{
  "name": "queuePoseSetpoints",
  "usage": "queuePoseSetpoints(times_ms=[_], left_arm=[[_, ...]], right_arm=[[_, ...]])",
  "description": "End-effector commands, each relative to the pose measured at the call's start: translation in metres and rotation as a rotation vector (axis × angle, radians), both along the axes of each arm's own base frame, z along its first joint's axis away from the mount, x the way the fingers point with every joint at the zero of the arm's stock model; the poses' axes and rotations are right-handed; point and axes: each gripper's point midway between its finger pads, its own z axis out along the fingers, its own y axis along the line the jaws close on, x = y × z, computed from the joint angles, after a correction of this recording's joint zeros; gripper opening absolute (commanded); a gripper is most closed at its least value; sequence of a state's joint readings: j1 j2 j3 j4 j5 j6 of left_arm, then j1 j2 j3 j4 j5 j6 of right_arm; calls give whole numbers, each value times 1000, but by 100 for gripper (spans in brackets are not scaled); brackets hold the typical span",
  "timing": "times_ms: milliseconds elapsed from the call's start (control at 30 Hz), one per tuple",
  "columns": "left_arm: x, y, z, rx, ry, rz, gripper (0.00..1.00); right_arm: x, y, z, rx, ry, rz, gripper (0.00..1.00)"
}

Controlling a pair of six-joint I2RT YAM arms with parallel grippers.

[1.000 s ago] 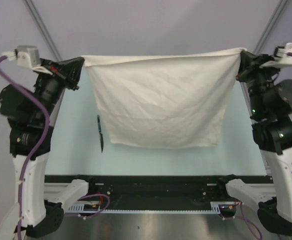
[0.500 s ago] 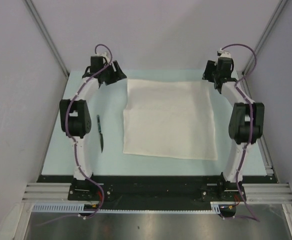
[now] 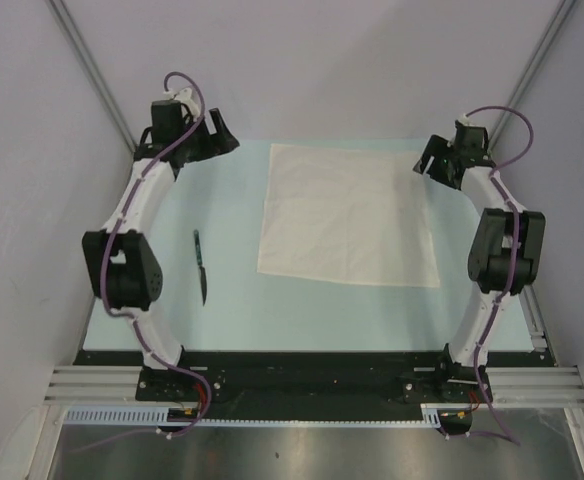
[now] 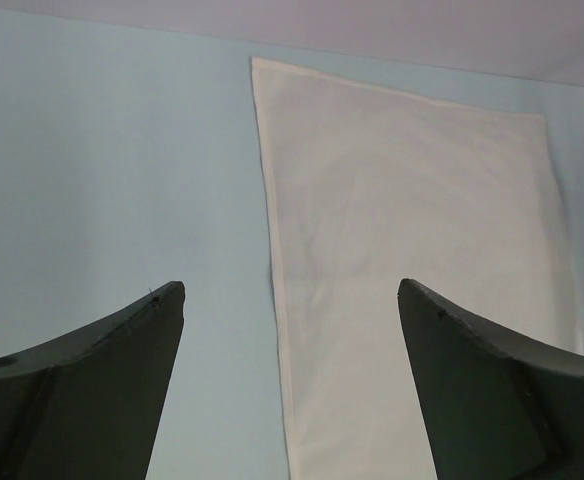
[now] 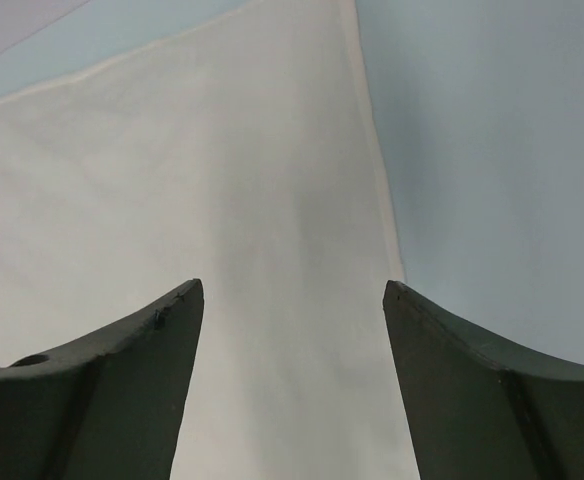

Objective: Fold the napkin, place the utensils inside, and roll it up
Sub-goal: Flatten the napkin out, then fold the napkin

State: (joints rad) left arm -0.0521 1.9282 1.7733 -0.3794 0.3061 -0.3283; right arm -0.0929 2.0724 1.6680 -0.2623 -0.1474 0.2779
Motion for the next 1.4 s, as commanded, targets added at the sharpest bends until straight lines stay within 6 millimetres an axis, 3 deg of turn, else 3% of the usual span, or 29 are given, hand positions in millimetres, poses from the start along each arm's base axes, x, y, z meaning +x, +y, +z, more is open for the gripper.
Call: queuePoseSetpoints(times_ms=[0,33,67,133,167,200,267,300,433,500,700,933,1367], left_arm=[[-56,6,14,63,-1,-30,92],[-65,5,11,68,7,-53,92],[-73,4,8,73,19,-68,92],[-93,7,-1,101,49,-86,91],[-99,7,-5,109,60,-89,91],[-106,8,-15,117,67,-85,91],[-114,11,-7,121,21,-65,91],[-118,12,-11,120,27,-65,91],[-122,14,14,137,-26,-59,91],[-124,20,16,159,-41,-34,91],[-126,22,23,170,-53,-29,91],[-127,20,26,160,-56,-40,91],[-129,19,30,153,-66,-46,92]], right_arm=[[-78,4,11,54,140,-105,74],[-94,4,20,49,151,-136,73],[-124,0,-6,30,254,-186,73],[-151,-7,-4,2,285,-229,73],[-175,-11,-20,-23,362,-256,73],[-186,-14,-22,-32,385,-272,72],[-208,-20,-25,-27,420,-304,71],[-225,-20,-40,-8,468,-321,70],[-256,-17,-59,60,531,-353,62],[-268,-19,-65,60,556,-376,56],[-287,-21,-77,60,603,-407,42],[-306,-30,-80,19,623,-454,40],[-295,-24,-88,64,595,-442,33]])
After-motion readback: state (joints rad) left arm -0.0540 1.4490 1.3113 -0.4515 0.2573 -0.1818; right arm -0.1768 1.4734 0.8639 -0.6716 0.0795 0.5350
